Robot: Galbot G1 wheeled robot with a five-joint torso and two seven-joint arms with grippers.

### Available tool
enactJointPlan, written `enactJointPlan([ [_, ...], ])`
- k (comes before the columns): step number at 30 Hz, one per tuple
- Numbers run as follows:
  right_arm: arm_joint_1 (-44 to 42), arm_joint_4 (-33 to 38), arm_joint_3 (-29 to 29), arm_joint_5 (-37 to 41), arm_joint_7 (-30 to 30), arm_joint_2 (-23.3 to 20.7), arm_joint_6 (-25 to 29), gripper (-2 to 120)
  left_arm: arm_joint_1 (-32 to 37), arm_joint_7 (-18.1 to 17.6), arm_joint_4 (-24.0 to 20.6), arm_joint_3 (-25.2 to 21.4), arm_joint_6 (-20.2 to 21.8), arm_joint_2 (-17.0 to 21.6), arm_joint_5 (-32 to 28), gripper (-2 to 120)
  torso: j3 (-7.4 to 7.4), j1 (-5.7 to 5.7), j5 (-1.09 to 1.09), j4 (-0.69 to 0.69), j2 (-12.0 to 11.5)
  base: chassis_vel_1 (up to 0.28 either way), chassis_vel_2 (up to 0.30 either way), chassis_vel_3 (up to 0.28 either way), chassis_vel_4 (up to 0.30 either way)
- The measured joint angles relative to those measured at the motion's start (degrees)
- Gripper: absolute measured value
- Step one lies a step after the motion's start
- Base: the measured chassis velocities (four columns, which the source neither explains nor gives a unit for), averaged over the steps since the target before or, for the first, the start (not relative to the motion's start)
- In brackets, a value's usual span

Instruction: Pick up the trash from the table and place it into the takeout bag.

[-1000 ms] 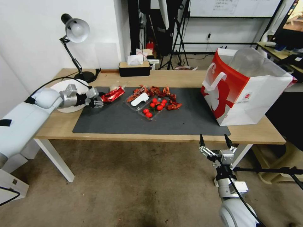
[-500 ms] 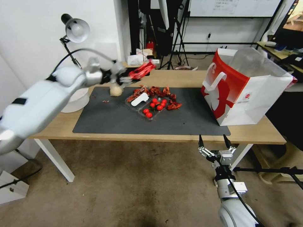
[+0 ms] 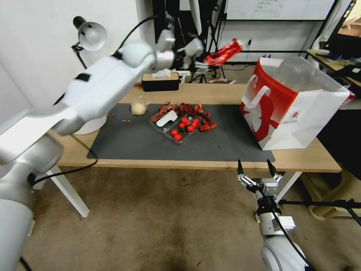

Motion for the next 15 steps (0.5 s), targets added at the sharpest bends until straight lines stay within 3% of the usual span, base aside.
enactJointPlan([
  [1,-0.01,-0.04,0.0,0.0,0.01,0.02,0.0,100,-0.65,0.01,1.94,0.18,-0.05,-2.79,0.12,47,0.0,0.0,-0.01,0.02,0.0,0.0,0.0,0.0,0.0],
  [2,-0.03,-0.09,0.03,-0.02,0.03,0.03,0.0,100,-2.09,0.01,6.7,0.62,-0.19,-9.03,0.35,47,0.0,0.0,0.0,-0.02,0.0,0.0,0.0,0.0,0.0],
  [3,-0.03,-0.09,0.03,-0.02,0.03,0.03,0.0,100,-2.09,0.01,6.7,0.62,-0.19,-9.03,0.35,47,0.0,0.0,0.0,-0.02,0.0,0.0,0.0,0.0,0.0],
  [6,0.14,-0.11,0.09,-0.02,0.05,0.05,0.0,100,-3.63,0.09,11.92,1.49,-1.13,-14.62,0.73,47,0.0,-0.01,-0.01,-0.02,0.0,0.0,0.0,0.0,0.0],
  [15,0.26,-0.26,0.08,-0.02,0.06,0.33,0.01,100,-3.59,-2.28,11.07,5.91,-1.26,-15.94,-1.76,47,0.0,-0.01,-0.03,0.03,0.0,0.0,0.0,0.0,0.0],
])
